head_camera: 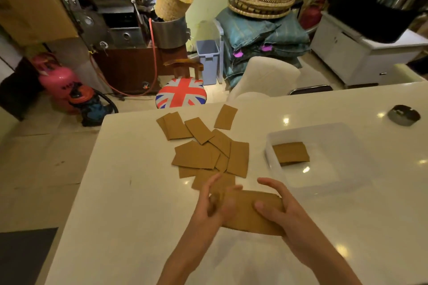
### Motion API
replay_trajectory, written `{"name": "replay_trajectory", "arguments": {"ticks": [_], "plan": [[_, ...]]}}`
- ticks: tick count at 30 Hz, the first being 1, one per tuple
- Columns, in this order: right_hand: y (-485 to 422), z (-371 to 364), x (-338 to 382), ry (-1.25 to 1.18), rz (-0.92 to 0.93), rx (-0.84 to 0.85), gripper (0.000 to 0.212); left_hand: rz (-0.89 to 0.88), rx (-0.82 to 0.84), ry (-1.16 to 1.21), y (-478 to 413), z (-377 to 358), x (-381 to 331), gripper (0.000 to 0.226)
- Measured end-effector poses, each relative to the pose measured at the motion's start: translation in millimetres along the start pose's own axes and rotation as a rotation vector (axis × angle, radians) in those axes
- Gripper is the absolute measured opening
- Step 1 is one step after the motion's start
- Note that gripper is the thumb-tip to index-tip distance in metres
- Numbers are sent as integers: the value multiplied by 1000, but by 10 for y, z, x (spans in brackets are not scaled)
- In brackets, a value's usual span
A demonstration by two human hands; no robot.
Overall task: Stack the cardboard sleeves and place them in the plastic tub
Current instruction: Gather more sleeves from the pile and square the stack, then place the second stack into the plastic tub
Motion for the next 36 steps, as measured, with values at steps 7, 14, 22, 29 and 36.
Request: {"name": "replay_trajectory", "arguments": {"ticks": [7, 14, 22, 29, 36], "plan": [[-15, 516, 397, -366, -371, 223, 40, -394, 49, 195, -126, -957, 10, 118], [-350, 1109, 551, -460, -376, 306, 44, -688, -46, 308, -467, -1531, -242, 51], [-1033, 1693, 857, -225, -8, 148, 47, -588, -17, 26, -911, -1908, -307, 42], [-1904, 1716, 820, 110, 47, -153, 53, -219, -477, -223, -1505, -1895, 54, 55], [-2036, 1224, 635, 200, -8, -118, 44, -124, -470, -256, -1615, -1932, 267, 49]]}}
Point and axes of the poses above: each hand's wrist, its own y-axis away from the middle knuckle, its own z-axis out of the back of the hand, x = y × z, the point moved 1 cm from there along -y, towards the middle knuckle, and after that the axes turned 15 degrees about -x, right-handed, at the moved point
